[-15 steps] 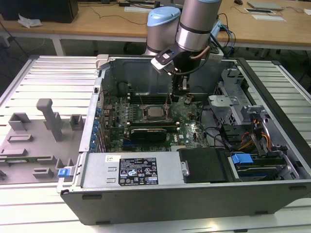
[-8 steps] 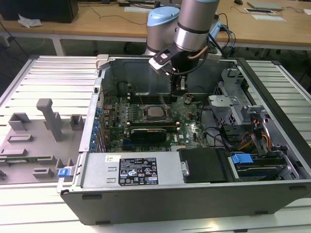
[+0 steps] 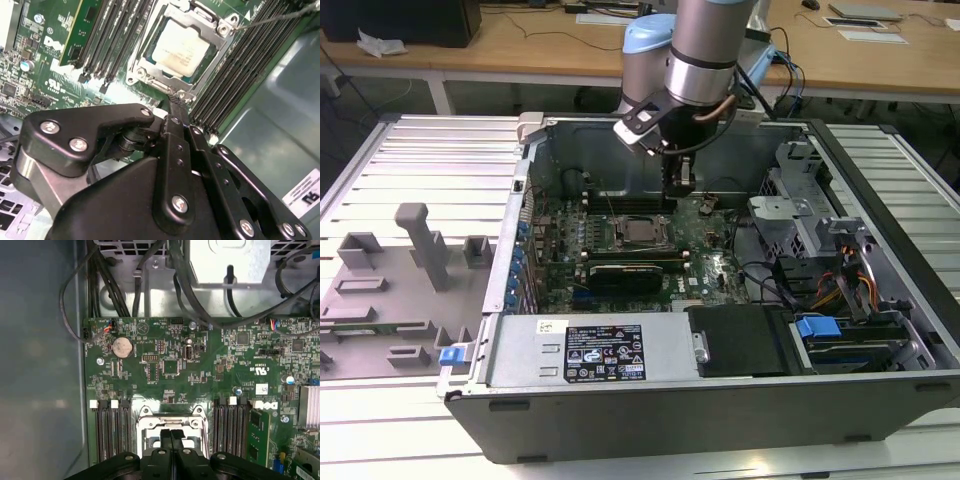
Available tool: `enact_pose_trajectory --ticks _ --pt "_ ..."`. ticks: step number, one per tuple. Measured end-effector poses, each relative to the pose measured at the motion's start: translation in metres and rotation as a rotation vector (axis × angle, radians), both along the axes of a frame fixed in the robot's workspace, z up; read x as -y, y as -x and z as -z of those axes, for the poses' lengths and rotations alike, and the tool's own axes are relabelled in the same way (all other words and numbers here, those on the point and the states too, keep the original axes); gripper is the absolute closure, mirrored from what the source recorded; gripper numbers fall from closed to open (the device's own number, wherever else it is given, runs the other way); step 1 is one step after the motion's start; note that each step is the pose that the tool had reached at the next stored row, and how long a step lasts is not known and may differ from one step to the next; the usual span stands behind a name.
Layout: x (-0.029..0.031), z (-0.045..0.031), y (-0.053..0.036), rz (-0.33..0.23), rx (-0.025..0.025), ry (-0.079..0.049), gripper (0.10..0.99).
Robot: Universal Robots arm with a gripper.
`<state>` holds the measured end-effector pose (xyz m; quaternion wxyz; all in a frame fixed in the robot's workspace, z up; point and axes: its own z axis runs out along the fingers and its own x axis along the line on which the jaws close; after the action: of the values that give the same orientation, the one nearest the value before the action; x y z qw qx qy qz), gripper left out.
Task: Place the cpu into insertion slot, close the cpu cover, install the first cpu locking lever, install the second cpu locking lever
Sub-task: 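Close the cpu cover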
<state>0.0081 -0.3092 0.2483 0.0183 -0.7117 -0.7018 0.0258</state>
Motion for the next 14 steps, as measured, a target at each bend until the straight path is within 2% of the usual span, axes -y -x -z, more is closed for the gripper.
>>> enact_pose_trajectory --ticks 2,3,4,6,7,11,14 --pt "0.0001 0.0002 0.0040 0.000 0.0111 0.002 0.980" --pt "0.0001 0.0006 0.0065 0.000 0.0205 0.003 0.980" --pt "0.0001 0.0008 0.0080 0.000 0.0273 0.003 0.980" --pt "0.0001 0.0019 0.0132 -0.001 0.0535 0.002 0.980" --pt "0.0003 0.0026 0.0158 -0.002 0.0628 0.002 0.980" --pt "0.0023 0.0059 0.0230 -0.003 0.0718 0.002 0.980" --pt "0.0054 0.0083 0.0335 -0.005 0.0777 0.002 0.980"
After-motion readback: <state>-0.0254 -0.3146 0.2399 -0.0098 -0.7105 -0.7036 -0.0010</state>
